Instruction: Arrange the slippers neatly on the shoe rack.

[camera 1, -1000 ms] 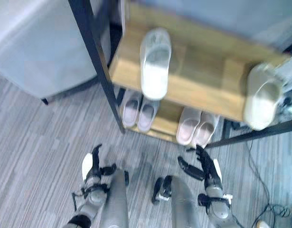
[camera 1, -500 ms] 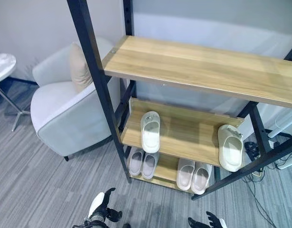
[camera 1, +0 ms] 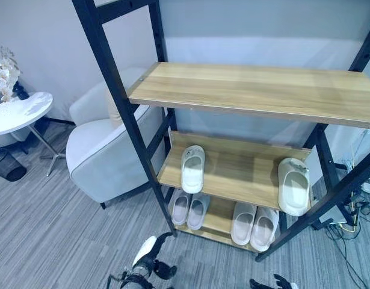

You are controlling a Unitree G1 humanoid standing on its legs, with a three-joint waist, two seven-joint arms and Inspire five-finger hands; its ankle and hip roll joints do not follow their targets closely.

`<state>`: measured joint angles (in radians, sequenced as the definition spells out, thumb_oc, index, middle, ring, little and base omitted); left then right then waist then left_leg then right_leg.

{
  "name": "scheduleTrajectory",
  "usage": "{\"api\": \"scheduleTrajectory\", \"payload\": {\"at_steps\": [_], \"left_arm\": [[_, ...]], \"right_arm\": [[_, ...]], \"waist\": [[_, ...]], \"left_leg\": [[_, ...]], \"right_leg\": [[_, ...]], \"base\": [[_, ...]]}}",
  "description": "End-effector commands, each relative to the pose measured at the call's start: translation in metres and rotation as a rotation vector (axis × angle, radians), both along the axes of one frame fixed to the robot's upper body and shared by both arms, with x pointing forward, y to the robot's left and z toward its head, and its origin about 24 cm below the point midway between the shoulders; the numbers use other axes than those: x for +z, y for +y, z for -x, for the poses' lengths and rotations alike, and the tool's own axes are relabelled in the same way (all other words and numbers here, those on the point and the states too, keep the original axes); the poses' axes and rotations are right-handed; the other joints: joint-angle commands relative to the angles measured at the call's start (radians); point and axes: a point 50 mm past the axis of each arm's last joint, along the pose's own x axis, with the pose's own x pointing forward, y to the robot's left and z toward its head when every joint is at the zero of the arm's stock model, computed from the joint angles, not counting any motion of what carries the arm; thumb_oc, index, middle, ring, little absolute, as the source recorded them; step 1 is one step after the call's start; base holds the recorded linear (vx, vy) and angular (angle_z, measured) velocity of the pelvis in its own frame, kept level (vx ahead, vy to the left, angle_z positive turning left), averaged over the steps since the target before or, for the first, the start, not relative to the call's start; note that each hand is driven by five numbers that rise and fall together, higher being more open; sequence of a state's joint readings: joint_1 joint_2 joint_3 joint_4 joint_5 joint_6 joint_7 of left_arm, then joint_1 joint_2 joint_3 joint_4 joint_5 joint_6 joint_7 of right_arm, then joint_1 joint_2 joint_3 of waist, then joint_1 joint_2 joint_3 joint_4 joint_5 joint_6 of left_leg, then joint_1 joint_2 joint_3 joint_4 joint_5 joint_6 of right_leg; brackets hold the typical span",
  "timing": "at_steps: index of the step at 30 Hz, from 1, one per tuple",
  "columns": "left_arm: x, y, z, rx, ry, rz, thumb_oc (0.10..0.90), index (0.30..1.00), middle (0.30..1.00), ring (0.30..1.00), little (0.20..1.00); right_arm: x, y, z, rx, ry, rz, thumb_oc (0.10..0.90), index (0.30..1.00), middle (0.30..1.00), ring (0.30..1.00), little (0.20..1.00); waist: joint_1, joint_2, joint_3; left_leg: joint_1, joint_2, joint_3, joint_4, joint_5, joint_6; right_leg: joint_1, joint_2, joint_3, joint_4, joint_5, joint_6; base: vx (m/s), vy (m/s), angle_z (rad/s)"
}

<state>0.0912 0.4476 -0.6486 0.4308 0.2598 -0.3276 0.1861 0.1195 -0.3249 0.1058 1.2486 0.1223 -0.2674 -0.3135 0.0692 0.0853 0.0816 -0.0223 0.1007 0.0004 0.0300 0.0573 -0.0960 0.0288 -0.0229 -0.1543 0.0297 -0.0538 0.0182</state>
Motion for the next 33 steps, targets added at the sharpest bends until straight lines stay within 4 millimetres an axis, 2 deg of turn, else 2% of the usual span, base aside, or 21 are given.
{"api": "scheduleTrajectory", "payload": {"at_steps": [1,4,5,6,9,11,13,15,16,18,20,21,24,28,30,33], "left_arm": [[0.052,-0.004,-0.034,-0.101,-0.254,0.077,0.8,0.9,0.9,0.9,0.9],[0.069,0.001,-0.032,-0.133,-0.284,0.115,0.8,0.9,0.9,0.9,0.9],[0.07,0.002,-0.031,-0.133,-0.282,0.115,0.8,0.9,0.9,0.9,0.9],[0.087,0.006,-0.03,-0.169,-0.324,0.133,0.8,0.9,0.9,0.9,0.9],[0.1,0.009,-0.027,-0.178,-0.351,0.169,0.8,0.9,0.9,0.9,0.9],[0.118,0.01,-0.027,-0.163,-0.387,0.265,0.8,0.9,0.9,0.9,0.9],[0.123,0.008,-0.027,-0.176,-0.409,0.277,0.8,0.9,0.9,0.9,0.9],[0.137,0.001,-0.034,-0.167,-0.485,0.331,0.8,0.9,0.9,0.9,0.9],[0.137,0.001,-0.034,-0.167,-0.485,0.331,0.8,0.9,0.9,0.9,0.9],[0.152,-0.011,-0.047,-0.155,-0.577,0.386,0.8,0.9,0.9,0.9,0.9],[0.152,-0.011,-0.047,-0.156,-0.578,0.386,0.8,0.9,0.9,0.9,0.9],[0.168,-0.021,-0.056,-0.161,-0.642,0.438,0.8,0.9,0.9,0.9,0.9],[0.185,-0.033,-0.066,-0.16,-0.717,0.494,0.8,0.9,0.9,0.9,0.9],[0.191,-0.046,-0.075,-0.197,-0.796,0.429,0.8,0.9,0.9,0.9,0.9],[0.196,-0.06,-0.09,-0.235,-0.892,0.311,0.8,0.9,0.9,0.9,0.9],[0.199,-0.072,-0.102,-0.27,-0.968,0.221,0.8,0.9,0.9,0.9,0.9]], "right_arm": [[0.005,-0.01,-0.006,-0.008,-0.017,0.047,0.8,0.9,0.9,0.9,0.9],[0.003,-0.01,0.002,-0.033,0.004,0.033,0.8,0.9,0.9,0.9,0.9],[0.003,-0.01,0.003,-0.032,0.005,0.032,0.8,0.9,0.9,0.9,0.9],[0.001,-0.008,0.011,-0.047,0.024,0.014,0.8,0.9,0.9,0.9,0.9],[-0.001,-0.004,0.014,-0.023,0.045,0.0,0.8,0.9,0.9,0.9,0.9],[-0.004,0.003,0.019,0.024,0.08,-0.02,0.8,0.9,0.9,0.9,0.9],[-0.005,0.005,0.02,0.041,0.087,-0.025,0.8,0.9,0.9,0.9,0.9],[-0.007,0.01,0.023,0.084,0.108,-0.037,0.8,0.9,0.9,0.9,0.9],[-0.007,0.01,0.023,0.084,0.108,-0.037,0.8,0.9,0.9,0.9,0.9],[-0.009,0.016,0.026,0.107,0.115,-0.051,0.8,0.9,0.9,0.9,0.9],[-0.009,0.016,0.025,0.106,0.114,-0.05,0.8,0.9,0.9,0.9,0.9],[-0.008,0.016,0.026,0.104,0.112,-0.048,0.8,0.9,0.9,0.9,0.9],[-0.009,0.018,0.029,0.09,0.111,-0.058,0.8,0.9,0.9,0.9,0.9],[-0.01,0.022,0.028,0.083,0.098,-0.071,0.8,0.9,0.9,0.9,0.9],[-0.009,0.022,0.023,0.073,0.07,-0.073,0.8,0.9,0.9,0.9,0.9],[-0.008,0.021,0.018,0.07,0.053,-0.065,0.8,0.9,0.9,0.9,0.9]], "waist": [[-0.011,-0.05,0.005],[-0.016,-0.042,-0.018],[-0.016,-0.043,-0.019],[-0.017,-0.037,-0.03],[-0.017,-0.035,-0.033],[-0.016,-0.038,-0.038],[-0.018,-0.04,-0.039],[-0.023,-0.045,-0.038],[-0.024,-0.044,-0.037],[-0.037,-0.049,-0.033],[-0.036,-0.049,-0.032],[-0.048,-0.05,-0.027],[-0.065,-0.054,-0.027],[-0.083,-0.056,-0.024],[-0.106,-0.054,-0.018],[-0.118,-0.05,-0.017]], "left_leg": [[-0.024,-0.116,-0.009,0.022,-0.064,0.061],[0.003,-0.13,-0.004,-0.039,-0.055,0.073],[0.007,-0.13,-0.003,-0.045,-0.052,0.073],[0.04,-0.129,0.008,-0.094,-0.04,0.072],[0.056,-0.132,0.008,-0.117,-0.035,0.071],[0.06,-0.134,0.005,-0.117,-0.041,0.066],[0.062,-0.134,0.006,-0.117,-0.042,0.065],[0.067,-0.135,0.006,-0.117,-0.044,0.062],[0.067,-0.135,0.005,-0.117,-0.044,0.062],[0.066,-0.134,0.005,-0.117,-0.045,0.059],[0.067,-0.134,0.004,-0.117,-0.045,0.059],[0.064,-0.133,0.008,-0.117,-0.044,0.059],[0.055,-0.135,0.01,-0.117,-0.043,0.057],[0.045,-0.136,0.015,-0.117,-0.041,0.054],[0.03,-0.135,0.022,-0.117,-0.038,0.052],[0.012,-0.133,0.031,-0.117,-0.036,0.051]], "right_leg": [[-0.002,-0.024,0.045,0.006,-0.014,0.088],[0.006,-0.02,0.05,-0.018,-0.004,0.095],[0.008,-0.02,0.051,-0.02,-0.002,0.095],[0.025,-0.021,0.05,-0.042,0.004,0.1],[0.037,-0.021,0.052,-0.061,0.014,0.104],[0.053,-0.029,0.048,-0.09,0.025,0.109],[0.06,-0.031,0.045,-0.097,0.028,0.111],[0.07,-0.035,0.041,-0.108,0.031,0.113],[0.07,-0.035,0.041,-0.108,0.031,0.113],[0.071,-0.036,0.038,-0.112,0.032,0.115],[0.071,-0.036,0.038,-0.111,0.032,0.115],[0.066,-0.036,0.04,-0.111,0.033,0.116],[0.059,-0.037,0.044,-0.115,0.035,0.116],[0.051,-0.038,0.045,-0.115,0.035,0.117],[0.027,-0.038,0.051,-0.111,0.041,0.119],[0.001,-0.038,0.059,-0.109,0.048,0.121]], "base": [[0.0,0.029,0.05],[0.07,0.021,-0.12],[0.12,0.038,-0.17],[0.07,0.028,-0.12],[0.06,0.029,-0.01],[0.06,0.021,0.02],[0.05,0.013,0.04],[0.04,0.013,0.04],[0.04,0.005,0.01],[0.04,0.003,0.03],[0.01,0.0,0.03],[0.0,0.0,0.0],[0.01,0.0,-0.02],[0.0,-0.002,-0.01],[0.0,0.0,0.0],[0.0,-0.003,-0.03]]}}
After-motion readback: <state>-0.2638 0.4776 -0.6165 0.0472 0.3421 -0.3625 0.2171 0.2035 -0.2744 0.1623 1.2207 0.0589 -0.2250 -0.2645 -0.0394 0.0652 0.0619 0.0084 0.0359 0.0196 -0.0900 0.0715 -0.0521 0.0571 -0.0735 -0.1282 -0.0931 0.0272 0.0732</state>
